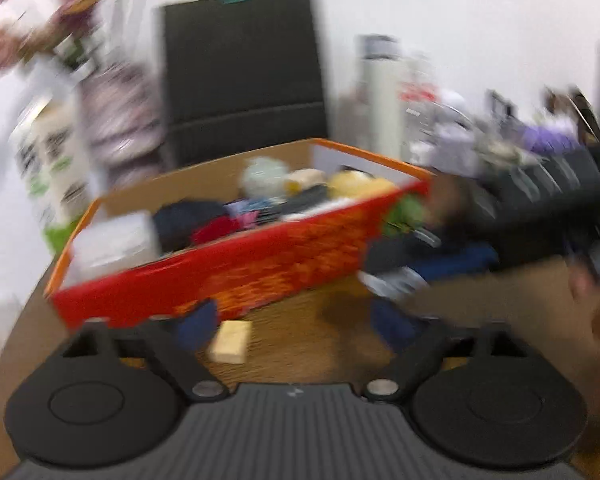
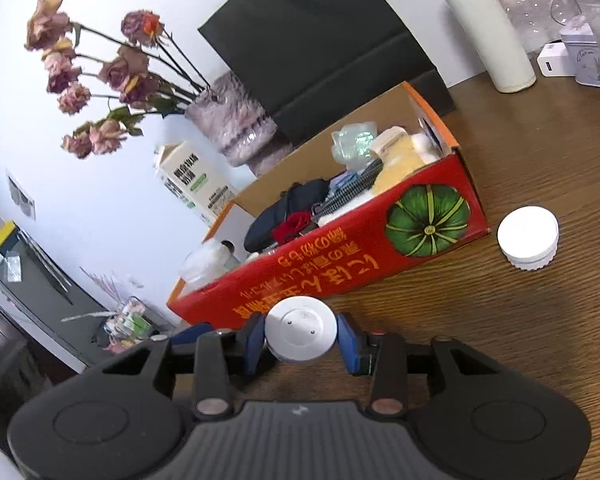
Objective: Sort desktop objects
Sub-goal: 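Grasp a white round cap with the right tool while the left tool grasps another white cap, then carry both white caps over the box and open both tools, then withdraw both tools from the box back over the table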
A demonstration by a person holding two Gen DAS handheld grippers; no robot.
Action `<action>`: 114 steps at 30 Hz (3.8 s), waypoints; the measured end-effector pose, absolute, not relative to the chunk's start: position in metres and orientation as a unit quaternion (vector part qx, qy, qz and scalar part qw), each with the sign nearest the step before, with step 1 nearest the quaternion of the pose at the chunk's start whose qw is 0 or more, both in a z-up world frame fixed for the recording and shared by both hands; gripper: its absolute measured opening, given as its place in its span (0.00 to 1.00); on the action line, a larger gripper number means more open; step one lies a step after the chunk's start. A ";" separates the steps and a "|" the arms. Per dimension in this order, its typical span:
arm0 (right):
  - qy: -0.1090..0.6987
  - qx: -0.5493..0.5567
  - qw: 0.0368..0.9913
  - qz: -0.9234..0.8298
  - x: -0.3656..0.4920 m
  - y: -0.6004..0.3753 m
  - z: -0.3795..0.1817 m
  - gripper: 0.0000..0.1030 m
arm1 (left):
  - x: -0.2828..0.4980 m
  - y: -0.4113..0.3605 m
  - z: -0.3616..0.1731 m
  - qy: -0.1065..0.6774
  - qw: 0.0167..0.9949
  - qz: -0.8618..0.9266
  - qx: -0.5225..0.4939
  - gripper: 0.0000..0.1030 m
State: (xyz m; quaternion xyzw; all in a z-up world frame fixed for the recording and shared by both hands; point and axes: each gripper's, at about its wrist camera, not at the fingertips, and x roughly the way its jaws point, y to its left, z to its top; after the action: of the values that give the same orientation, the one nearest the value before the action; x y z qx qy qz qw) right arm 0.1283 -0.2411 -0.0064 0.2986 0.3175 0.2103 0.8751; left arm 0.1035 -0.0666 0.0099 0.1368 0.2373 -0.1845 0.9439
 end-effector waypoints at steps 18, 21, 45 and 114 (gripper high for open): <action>0.323 0.282 0.868 0.249 0.117 -0.238 0.009 0.37 | 0.107 -0.061 0.009 0.235 0.949 -0.173 0.118 0.17; 0.348 0.275 0.861 0.250 0.121 -0.234 0.006 0.37 | 0.105 -0.060 0.010 0.228 0.950 -0.176 0.119 0.17; 0.109 -0.015 0.992 0.056 0.009 -0.190 0.057 0.37 | 0.000 -0.036 0.073 0.131 0.987 -0.070 0.056 0.18; 0.326 0.014 0.941 0.085 0.067 -0.204 0.028 0.83 | 0.072 0.015 0.067 0.344 0.938 -0.037 -0.024 1.00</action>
State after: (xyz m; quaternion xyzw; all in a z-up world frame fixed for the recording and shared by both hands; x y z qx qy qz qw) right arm 0.0674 -0.2039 0.0279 0.0139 0.3259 0.0854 0.9414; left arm 0.0720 0.0152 0.0671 -0.0237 0.3443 -0.0367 0.9378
